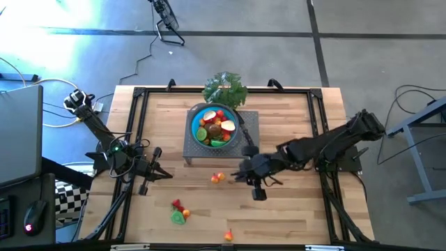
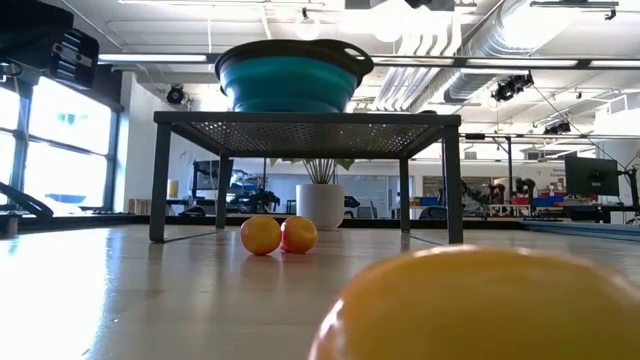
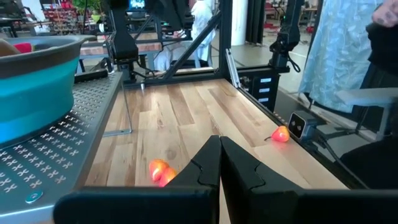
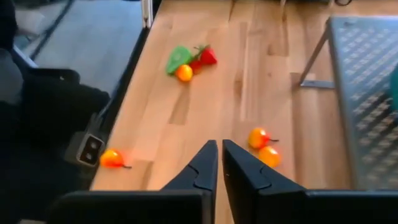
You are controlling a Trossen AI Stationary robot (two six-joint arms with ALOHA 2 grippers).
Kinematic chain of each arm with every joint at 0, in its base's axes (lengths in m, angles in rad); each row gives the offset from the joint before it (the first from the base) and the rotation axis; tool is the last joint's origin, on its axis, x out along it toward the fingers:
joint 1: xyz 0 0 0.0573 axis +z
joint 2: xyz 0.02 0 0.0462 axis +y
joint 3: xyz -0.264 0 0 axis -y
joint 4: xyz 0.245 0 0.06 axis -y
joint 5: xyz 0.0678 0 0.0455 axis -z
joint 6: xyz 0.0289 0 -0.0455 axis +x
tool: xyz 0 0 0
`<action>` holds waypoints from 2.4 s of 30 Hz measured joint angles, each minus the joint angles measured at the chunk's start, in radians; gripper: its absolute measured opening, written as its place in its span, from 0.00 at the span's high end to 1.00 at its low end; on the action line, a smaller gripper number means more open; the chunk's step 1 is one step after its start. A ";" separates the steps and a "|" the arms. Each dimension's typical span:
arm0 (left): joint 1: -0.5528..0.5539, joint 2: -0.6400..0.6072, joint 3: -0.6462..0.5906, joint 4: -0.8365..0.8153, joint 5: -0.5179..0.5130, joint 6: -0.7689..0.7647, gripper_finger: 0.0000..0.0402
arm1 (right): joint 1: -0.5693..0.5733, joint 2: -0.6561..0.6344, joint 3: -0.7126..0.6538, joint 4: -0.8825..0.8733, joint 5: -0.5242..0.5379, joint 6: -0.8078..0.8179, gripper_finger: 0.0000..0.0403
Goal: Pick & Place Fruit
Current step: Put the pear into the blue strainer bowl on the shelf
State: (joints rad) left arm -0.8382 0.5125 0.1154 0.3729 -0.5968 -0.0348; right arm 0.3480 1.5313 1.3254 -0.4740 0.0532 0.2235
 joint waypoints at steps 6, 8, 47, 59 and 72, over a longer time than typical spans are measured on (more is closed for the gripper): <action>0.000 0.000 0.000 0.001 0.000 -0.021 1.00 | 0.022 0.000 -0.134 0.160 -0.001 0.116 0.99; 0.000 0.000 0.000 0.001 0.000 -0.049 1.00 | 0.021 0.000 -0.158 0.187 0.000 0.150 0.99; 0.000 0.000 0.000 -0.034 0.000 0.139 1.00 | 0.118 0.038 -0.170 0.213 0.464 0.808 0.99; 0.000 0.000 -0.002 -0.032 0.003 0.079 1.00 | 0.195 0.314 0.238 -0.193 0.471 0.998 0.99; 0.000 0.000 -0.002 -0.032 0.003 0.076 1.00 | 0.234 0.550 0.626 -0.454 0.438 1.184 0.99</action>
State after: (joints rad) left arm -0.8379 0.5129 0.1139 0.3408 -0.5938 0.0410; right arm 0.5815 2.0814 1.9510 -0.9282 0.4917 1.4071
